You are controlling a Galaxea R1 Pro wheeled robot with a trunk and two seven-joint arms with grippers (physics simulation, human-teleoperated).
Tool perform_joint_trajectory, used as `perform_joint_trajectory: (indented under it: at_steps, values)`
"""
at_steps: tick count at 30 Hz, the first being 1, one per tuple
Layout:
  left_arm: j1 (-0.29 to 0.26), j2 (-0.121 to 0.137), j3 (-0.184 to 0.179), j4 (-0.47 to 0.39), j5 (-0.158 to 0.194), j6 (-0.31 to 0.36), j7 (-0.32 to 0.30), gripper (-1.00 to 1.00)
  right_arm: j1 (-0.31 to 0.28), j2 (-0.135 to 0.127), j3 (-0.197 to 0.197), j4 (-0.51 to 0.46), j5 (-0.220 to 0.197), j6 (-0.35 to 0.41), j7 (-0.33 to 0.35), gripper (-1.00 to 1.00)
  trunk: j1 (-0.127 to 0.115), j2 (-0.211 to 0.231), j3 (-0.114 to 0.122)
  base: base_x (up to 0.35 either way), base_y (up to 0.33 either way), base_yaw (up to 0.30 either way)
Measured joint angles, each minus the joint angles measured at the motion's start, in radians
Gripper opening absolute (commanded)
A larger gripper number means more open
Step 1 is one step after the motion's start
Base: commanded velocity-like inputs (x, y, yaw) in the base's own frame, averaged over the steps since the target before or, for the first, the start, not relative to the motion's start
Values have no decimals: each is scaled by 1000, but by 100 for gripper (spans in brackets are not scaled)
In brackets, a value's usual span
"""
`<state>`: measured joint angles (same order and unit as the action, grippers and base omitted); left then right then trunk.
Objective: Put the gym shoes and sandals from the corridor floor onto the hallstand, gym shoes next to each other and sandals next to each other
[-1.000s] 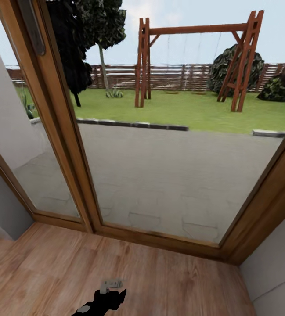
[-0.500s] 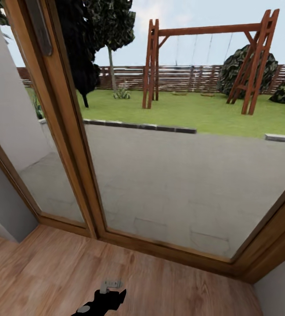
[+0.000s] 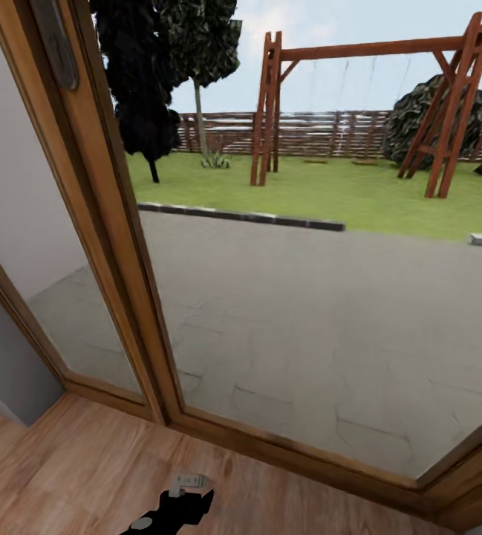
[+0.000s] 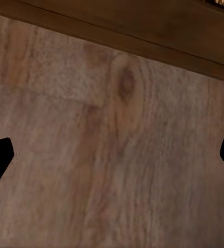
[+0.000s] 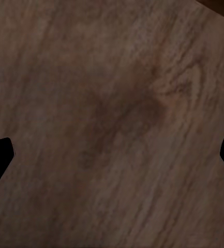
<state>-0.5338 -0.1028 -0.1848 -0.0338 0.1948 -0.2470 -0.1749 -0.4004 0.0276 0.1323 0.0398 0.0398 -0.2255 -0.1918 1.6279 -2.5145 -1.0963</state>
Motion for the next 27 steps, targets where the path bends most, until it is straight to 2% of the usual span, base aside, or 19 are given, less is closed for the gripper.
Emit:
perform_joint_trajectory:
  at_steps: [27]
  values:
    - [0,0,-1,0,0,0,0,100,0,0,0,0,0,0,0,100,0,0,15,11,0,260]
